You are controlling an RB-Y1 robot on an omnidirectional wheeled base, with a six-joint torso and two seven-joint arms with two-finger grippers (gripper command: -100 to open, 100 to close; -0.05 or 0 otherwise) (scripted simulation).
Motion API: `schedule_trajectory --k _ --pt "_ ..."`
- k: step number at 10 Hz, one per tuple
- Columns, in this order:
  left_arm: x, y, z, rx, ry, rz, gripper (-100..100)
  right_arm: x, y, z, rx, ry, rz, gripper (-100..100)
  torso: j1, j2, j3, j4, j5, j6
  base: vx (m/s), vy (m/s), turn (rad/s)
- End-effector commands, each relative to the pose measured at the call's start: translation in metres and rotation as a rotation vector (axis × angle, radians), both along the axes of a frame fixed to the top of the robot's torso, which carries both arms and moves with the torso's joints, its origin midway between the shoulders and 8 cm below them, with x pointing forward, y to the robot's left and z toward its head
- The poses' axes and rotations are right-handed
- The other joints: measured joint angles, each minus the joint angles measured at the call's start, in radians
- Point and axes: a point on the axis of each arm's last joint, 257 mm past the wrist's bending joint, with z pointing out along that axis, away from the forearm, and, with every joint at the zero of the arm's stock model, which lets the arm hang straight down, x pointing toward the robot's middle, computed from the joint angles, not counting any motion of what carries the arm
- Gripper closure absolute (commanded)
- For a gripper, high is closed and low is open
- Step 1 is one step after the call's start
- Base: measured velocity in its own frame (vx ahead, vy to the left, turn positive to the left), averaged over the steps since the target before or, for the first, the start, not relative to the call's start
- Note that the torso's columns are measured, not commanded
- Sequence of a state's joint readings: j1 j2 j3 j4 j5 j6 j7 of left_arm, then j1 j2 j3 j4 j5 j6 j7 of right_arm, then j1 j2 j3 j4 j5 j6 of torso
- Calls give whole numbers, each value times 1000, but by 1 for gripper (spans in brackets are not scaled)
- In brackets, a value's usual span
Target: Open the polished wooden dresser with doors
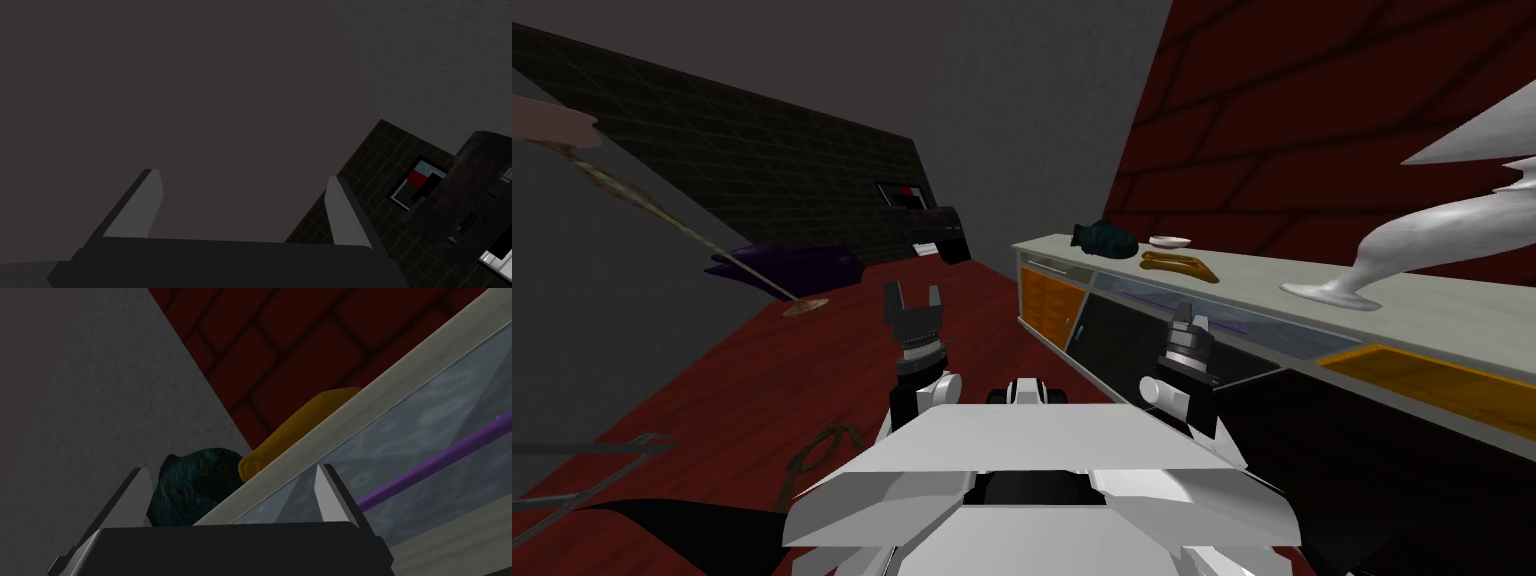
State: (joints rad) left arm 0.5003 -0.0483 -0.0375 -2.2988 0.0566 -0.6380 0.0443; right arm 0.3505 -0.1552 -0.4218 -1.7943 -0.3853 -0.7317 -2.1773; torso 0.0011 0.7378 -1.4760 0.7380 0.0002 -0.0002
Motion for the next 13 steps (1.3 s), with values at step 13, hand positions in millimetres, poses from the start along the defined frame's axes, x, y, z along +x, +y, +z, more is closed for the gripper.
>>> schedule_trajectory --k 13 --pt "0 0 0 0 0 0 0 -36 -50 -55 405 -201 138 -100 -1 0 0 0 0 0 52 21 65"
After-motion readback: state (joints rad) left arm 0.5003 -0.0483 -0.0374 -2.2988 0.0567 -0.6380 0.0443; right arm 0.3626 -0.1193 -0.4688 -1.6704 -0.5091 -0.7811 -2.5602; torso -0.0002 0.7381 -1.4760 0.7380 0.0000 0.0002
